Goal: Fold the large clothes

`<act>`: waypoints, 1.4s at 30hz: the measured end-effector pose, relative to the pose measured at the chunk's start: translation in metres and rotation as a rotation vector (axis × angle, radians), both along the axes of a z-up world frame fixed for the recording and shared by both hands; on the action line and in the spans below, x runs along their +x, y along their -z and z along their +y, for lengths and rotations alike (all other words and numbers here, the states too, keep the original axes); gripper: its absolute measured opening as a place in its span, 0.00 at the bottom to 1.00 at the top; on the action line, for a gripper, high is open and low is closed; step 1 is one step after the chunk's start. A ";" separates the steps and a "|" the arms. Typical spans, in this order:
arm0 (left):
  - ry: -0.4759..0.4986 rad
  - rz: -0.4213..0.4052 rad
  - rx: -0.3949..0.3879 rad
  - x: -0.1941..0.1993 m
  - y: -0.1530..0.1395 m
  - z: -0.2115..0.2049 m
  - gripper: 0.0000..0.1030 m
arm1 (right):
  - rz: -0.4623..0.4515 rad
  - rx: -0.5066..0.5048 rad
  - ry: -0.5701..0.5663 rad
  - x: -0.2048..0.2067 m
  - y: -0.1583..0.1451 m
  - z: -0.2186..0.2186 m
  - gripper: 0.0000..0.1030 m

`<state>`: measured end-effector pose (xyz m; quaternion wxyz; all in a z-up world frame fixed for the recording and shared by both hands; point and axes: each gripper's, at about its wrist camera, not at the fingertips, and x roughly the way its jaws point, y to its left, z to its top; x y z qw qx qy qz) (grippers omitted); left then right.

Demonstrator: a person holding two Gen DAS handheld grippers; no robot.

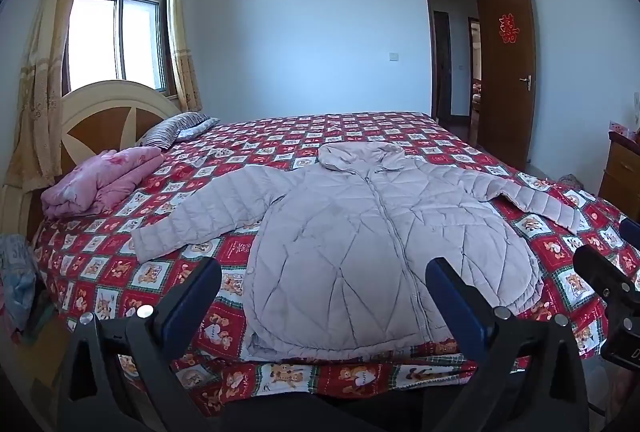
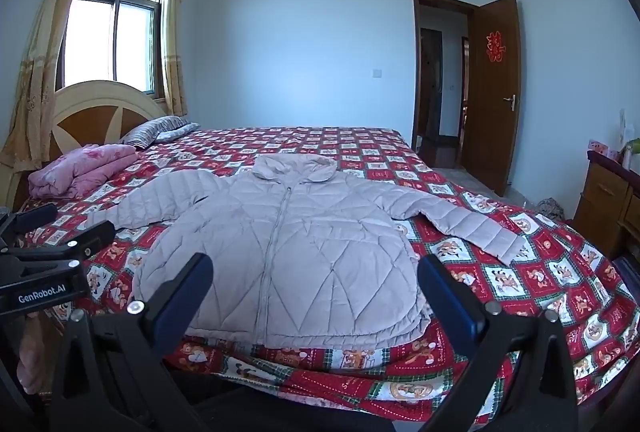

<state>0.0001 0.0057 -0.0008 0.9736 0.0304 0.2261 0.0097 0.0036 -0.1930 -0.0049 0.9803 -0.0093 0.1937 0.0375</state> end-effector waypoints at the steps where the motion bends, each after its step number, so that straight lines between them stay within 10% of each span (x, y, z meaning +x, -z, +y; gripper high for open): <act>1: -0.002 0.000 -0.001 0.000 0.000 0.000 0.99 | 0.001 0.000 0.000 0.000 0.000 0.000 1.00; 42: -0.025 -0.005 0.000 0.004 0.000 0.005 0.99 | 0.017 0.005 -0.006 0.000 0.013 0.005 1.00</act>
